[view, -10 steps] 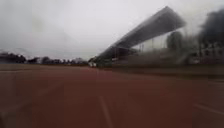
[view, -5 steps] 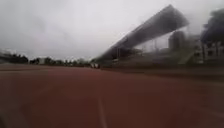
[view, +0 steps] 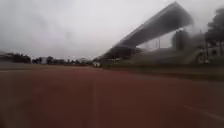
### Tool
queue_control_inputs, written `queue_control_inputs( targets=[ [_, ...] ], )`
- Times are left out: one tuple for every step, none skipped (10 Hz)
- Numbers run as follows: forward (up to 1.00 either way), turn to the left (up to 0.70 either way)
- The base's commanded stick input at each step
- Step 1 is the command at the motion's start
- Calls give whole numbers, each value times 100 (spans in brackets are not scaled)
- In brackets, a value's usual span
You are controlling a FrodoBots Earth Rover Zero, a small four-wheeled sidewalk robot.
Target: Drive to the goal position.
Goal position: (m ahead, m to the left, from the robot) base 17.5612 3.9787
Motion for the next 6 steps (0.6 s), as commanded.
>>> queue_control_inputs(
  targets=[
    [100, 0],
    [100, 0],
    [100, 0],
    [100, 0],
    [100, 0],
    [100, 0]
  ],
)
